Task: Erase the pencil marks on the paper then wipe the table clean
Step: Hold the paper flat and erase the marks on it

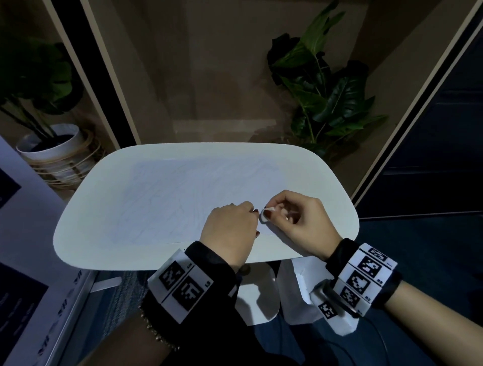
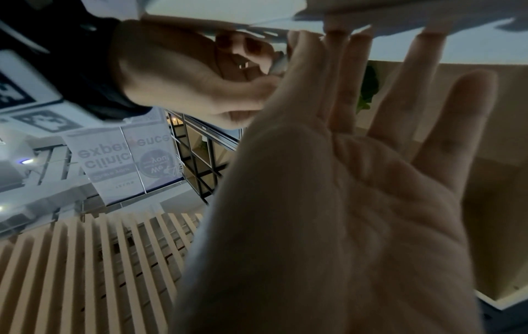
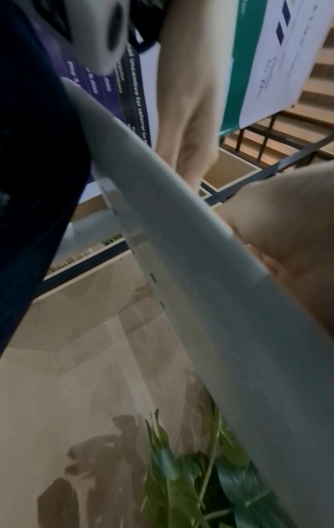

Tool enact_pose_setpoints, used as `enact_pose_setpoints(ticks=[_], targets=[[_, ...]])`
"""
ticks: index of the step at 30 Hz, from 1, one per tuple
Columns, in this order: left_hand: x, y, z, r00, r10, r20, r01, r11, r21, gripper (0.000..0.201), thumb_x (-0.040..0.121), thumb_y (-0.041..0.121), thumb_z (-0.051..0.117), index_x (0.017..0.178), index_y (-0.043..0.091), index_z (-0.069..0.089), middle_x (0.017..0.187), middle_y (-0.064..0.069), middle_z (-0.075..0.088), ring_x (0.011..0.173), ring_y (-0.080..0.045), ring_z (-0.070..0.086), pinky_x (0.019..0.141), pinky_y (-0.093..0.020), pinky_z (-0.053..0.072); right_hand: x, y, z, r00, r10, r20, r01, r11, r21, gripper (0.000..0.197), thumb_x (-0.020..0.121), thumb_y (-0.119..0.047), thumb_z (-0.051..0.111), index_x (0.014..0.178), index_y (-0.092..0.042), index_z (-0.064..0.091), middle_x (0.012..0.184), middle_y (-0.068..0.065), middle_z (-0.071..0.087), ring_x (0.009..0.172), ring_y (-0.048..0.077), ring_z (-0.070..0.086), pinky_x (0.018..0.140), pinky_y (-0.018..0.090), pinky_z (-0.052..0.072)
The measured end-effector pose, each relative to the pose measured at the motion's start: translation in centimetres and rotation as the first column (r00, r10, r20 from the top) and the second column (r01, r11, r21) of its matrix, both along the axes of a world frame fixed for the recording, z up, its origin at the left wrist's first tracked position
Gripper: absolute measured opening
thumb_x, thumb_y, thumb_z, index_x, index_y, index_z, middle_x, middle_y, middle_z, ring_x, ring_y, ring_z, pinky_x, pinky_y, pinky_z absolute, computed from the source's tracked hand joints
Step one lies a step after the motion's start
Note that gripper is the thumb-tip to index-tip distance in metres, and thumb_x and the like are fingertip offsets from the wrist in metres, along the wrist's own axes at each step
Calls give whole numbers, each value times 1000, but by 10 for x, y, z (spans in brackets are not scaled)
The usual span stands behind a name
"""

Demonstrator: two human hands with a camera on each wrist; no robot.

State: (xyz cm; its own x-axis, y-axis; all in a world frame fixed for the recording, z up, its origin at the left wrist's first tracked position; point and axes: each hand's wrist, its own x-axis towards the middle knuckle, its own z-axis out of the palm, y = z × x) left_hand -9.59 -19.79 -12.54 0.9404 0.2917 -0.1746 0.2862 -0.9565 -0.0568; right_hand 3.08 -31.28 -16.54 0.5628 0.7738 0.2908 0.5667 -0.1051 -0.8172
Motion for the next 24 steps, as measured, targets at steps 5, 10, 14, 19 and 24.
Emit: enact_pose_setpoints(ticks=[5, 10, 14, 19, 24], targets=[[0, 6, 1, 999, -48, -25, 48, 998, 28, 39, 105, 37, 38, 138, 17, 45, 138, 1, 46, 111, -23, 58, 80, -32, 42, 3, -3, -3, 996, -84, -2, 84, 996, -22, 10, 86, -10, 70, 78, -17, 69, 63, 2, 60, 57, 5, 49, 57, 11, 39], [0, 5, -1, 999, -46, -27, 46, 999, 9, 52, 104, 42, 37, 148, 17, 33, 151, 2, 35, 130, -21, 46, 98, -36, 44, 3, -8, 1, 999, 24, -27, -26, 995, -91, 7, 85, -13, 73, 81, -16, 69, 66, 6, 60, 58, 6, 47, 58, 14, 39], [1, 5, -1, 999, -35, -23, 34, 999, -11, 53, 103, 46, 35, 148, 18, 33, 150, 3, 35, 128, -20, 45, 97, -34, 43, 7, -7, 0, 995, 13, -102, -21, 997, -73, 7, 85, -13, 75, 81, -15, 70, 71, 11, 62, 61, 8, 49, 58, 16, 42], [0, 6, -1, 999, -40, -21, 39, 999, -33, 59, 102, 49, 36, 152, 19, 28, 152, 3, 32, 132, -21, 42, 101, -36, 42, 5, -4, -2, 990, -43, -132, 35, 998, -61, 6, 84, -12, 76, 80, -12, 71, 67, -2, 59, 59, 6, 47, 58, 15, 41], [-1, 6, -5, 1000, -22, -20, 20, 995, -93, 63, 101, 50, 39, 153, 17, 26, 153, 3, 28, 139, -23, 34, 107, -35, 38, 5, -2, -2, 986, -83, -147, 78, 996, -38, 6, 83, -12, 77, 78, -13, 73, 67, 0, 63, 58, 11, 49, 57, 18, 42]])
